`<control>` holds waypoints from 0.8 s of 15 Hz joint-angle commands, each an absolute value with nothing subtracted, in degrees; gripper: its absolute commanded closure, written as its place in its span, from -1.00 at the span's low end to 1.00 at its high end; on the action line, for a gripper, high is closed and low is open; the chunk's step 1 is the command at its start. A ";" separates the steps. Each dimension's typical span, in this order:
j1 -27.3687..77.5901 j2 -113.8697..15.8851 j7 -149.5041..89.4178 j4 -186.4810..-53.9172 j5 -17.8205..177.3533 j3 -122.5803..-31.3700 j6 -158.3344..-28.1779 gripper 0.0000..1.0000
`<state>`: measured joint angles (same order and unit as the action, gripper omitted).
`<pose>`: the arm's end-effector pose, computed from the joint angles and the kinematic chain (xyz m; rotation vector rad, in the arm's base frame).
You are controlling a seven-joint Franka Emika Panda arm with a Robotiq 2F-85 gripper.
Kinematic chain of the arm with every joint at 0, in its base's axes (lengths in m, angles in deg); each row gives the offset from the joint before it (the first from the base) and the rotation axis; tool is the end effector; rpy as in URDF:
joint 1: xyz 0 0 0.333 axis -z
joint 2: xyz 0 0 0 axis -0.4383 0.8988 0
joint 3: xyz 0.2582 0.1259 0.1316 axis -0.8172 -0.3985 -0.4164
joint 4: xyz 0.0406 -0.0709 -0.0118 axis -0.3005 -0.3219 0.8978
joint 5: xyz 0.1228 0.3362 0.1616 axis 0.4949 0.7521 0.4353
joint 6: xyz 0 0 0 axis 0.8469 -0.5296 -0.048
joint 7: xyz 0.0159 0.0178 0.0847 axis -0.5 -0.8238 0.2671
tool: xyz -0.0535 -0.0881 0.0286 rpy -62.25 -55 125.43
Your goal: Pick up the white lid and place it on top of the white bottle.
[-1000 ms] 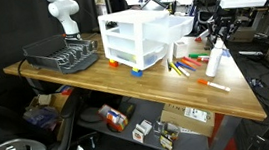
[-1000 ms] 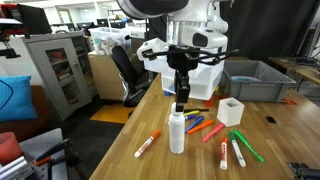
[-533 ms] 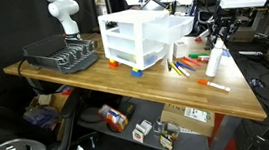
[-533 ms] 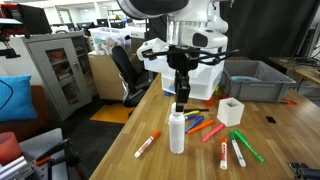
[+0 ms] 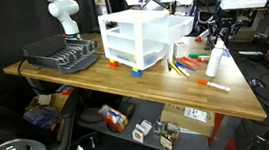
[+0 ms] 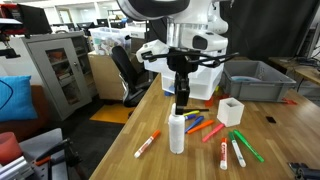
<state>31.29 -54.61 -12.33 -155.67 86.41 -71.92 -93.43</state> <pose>0.5195 -0.1316 0.2821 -2.9479 1.0501 0.1054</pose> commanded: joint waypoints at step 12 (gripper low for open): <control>31.79 -53.79 -12.75 -156.06 87.88 -71.77 -93.66 -1.00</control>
